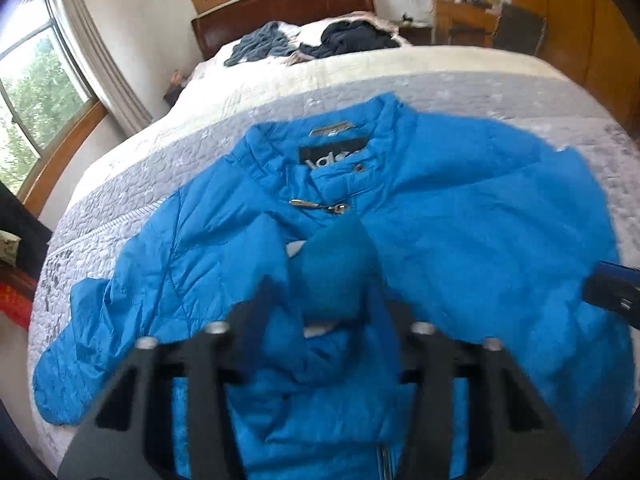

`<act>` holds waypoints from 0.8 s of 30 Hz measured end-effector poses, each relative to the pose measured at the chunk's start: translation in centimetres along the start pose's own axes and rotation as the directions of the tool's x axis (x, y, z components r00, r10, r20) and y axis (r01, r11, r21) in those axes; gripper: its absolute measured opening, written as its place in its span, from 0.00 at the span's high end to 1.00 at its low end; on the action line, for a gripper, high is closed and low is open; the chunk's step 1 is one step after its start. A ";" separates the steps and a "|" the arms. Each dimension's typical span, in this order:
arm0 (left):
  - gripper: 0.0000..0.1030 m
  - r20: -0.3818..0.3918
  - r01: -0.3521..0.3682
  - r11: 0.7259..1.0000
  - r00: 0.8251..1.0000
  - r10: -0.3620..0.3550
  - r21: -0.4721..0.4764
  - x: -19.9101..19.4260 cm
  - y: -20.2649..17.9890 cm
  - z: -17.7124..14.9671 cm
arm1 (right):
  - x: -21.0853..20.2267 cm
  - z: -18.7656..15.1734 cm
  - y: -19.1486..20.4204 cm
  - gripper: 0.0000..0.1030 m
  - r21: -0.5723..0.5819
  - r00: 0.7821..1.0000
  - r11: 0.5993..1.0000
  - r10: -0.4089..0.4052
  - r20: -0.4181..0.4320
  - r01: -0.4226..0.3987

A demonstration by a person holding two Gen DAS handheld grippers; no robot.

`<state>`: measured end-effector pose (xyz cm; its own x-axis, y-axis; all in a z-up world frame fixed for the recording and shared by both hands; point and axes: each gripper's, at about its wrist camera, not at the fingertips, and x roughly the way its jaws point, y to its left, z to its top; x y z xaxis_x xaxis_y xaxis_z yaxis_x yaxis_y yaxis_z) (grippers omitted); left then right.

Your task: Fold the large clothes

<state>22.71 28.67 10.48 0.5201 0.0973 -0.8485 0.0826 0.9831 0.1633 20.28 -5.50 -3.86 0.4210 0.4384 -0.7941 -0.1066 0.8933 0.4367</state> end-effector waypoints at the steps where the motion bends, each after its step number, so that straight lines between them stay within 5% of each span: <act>1: 0.76 0.001 0.015 1.000 1.000 -0.015 -0.009 0.0 0.3 0.0 | 0.0 0.0 0.0 0.53 -0.001 1.000 1.000 0.000 0.000 0.000; 3: 0.92 0.004 0.078 0.996 0.997 -0.078 -0.054 -0.4 1.5 -0.2 | 0.1 0.0 0.0 0.53 -0.004 1.000 1.000 -0.003 -0.001 0.003; 11: 0.95 0.121 0.159 0.966 0.983 -0.136 -0.204 -5.7 10.4 -2.2 | 0.3 0.0 0.2 0.53 -0.006 1.000 1.000 -0.010 -0.002 0.010; 19: 0.94 0.054 -0.003 0.932 0.998 0.025 -0.363 -4.7 21.1 -6.4 | 0.1 -0.2 0.5 0.53 -0.008 0.999 0.999 -0.035 -0.001 0.035; 24: 0.93 0.088 0.064 0.933 0.996 -0.035 -0.355 -5.6 20.6 -6.3 | -1.6 -0.5 2.9 0.50 -0.069 0.999 0.997 -0.028 0.038 0.031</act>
<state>16.14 49.39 15.46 0.5896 0.0486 -0.8062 -0.1914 0.9782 -0.0810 18.88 -3.57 -1.53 0.4575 0.4088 -0.7897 -0.1556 0.9112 0.3815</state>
